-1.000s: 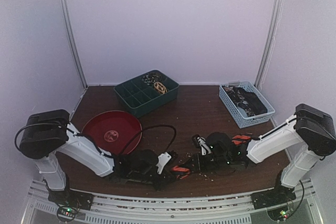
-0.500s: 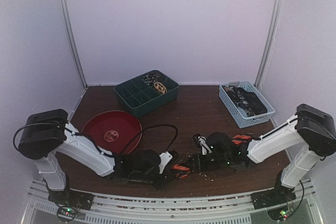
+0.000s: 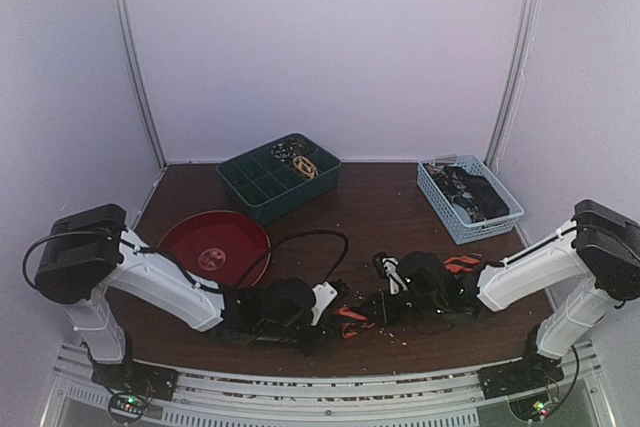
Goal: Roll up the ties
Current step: Roll the tie at the center of the board.
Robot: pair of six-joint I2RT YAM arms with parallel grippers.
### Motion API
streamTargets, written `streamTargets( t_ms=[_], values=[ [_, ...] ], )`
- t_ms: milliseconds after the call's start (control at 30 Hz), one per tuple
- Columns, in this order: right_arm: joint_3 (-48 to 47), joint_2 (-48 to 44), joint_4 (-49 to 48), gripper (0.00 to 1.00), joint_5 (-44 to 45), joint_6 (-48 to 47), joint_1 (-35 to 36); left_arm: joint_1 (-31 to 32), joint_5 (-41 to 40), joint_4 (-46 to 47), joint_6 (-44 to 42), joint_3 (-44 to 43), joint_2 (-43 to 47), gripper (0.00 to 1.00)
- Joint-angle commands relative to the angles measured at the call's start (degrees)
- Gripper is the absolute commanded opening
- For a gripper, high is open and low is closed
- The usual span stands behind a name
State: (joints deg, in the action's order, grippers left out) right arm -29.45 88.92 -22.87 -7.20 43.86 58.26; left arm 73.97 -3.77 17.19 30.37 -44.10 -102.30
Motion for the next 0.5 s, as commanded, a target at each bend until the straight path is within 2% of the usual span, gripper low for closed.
streamTargets(
  t_ms=[0,267,467],
  values=[
    [1.9,-1.0,2.6,0.22,2.3,-1.2,0.1,-0.2,-1.0,0.7,-2.1,-3.0,0.6,0.00],
    [3.6,0.0,-3.5,0.20,-0.8,1.4,0.4,-0.2,-1.2,-1.0,-3.0,-5.1,0.4,0.00],
    [3.8,0.9,-6.5,0.20,-2.0,4.1,1.1,-0.2,-1.3,-1.7,2.5,1.4,3.2,0.00]
  ],
)
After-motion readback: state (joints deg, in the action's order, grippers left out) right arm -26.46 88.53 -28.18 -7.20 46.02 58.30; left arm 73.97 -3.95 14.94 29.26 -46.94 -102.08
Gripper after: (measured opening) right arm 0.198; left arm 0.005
